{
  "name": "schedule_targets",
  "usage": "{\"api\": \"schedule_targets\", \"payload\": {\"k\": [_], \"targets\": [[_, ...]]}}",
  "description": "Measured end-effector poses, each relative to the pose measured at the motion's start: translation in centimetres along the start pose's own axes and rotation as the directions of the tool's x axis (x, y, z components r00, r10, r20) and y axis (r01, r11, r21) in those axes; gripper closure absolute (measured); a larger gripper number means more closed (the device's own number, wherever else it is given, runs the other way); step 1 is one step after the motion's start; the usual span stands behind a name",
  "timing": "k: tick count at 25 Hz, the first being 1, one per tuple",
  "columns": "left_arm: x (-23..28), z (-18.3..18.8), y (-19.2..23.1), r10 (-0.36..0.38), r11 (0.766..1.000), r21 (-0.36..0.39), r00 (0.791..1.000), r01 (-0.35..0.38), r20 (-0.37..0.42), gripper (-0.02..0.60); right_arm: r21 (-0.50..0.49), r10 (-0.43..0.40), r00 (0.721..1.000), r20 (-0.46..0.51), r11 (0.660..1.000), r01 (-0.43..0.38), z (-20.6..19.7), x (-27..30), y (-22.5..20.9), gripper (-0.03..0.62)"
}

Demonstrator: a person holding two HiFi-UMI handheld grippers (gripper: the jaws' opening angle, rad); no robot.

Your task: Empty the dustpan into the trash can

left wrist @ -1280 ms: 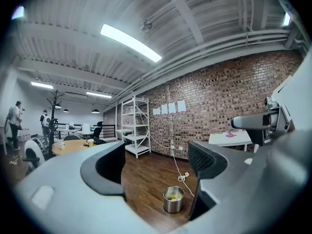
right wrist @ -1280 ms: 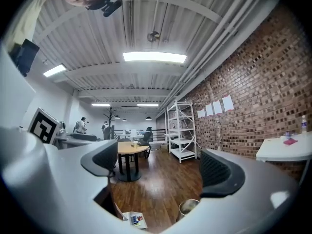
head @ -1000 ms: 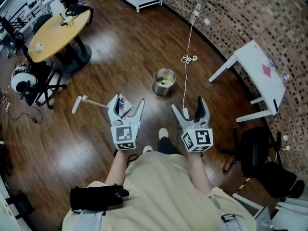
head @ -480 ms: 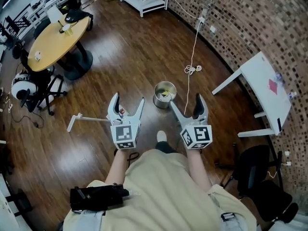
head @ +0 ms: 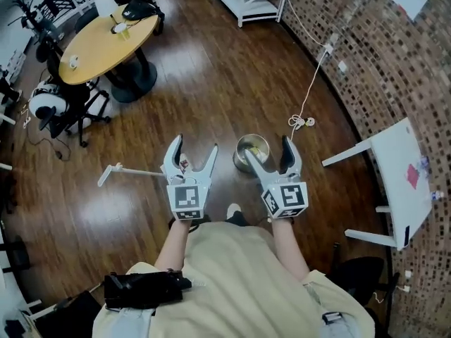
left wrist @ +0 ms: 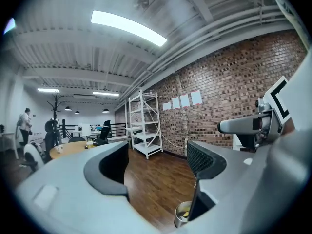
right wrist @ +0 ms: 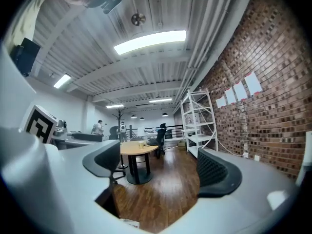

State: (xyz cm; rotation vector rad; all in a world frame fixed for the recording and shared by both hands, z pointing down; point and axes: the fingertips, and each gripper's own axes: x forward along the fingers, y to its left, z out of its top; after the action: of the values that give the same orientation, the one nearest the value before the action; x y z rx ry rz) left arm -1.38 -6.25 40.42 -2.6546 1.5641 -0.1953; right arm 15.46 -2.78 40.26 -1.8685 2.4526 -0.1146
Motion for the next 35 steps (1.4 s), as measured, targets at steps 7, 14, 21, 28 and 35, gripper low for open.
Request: {"api": "schedule_targets", "payload": {"k": [7,14,21,28,35], "targets": [[-2.1,-0.8,9.2,0.195,0.981,-0.007,0.98,-0.195,-0.04,0.213,0.006,0.22,0.975,-0.036,0.976,-0.219,-0.8,9.0,7.2,0.129],[-8.4,-1.8,19.7,0.398,0.916,-0.017,0.914,-0.4,-0.079,0.215,0.016,0.457,0.888,-0.049,0.89,-0.457,-0.9,15.3,19.2,0.148],[-16.0,-3.3,27.0,0.577,0.813,-0.028,0.81,-0.582,-0.107,0.227,0.039,0.632,0.772,-0.07,0.775,-0.631,-2.3,18.3,29.8,0.16],[-22.0,-5.9,30.3,0.666,0.735,-0.035,0.73,-0.677,-0.154,0.234,0.056,0.754,0.651,-0.091,0.656,-0.752,-4.1,18.7,38.1,0.163],[-26.1,-7.7,33.1,0.676,0.719,-0.016,0.705,-0.695,-0.214,0.25,0.076,0.797,0.592,-0.118,0.602,-0.795,-5.4,19.1,42.5,0.164]]}}
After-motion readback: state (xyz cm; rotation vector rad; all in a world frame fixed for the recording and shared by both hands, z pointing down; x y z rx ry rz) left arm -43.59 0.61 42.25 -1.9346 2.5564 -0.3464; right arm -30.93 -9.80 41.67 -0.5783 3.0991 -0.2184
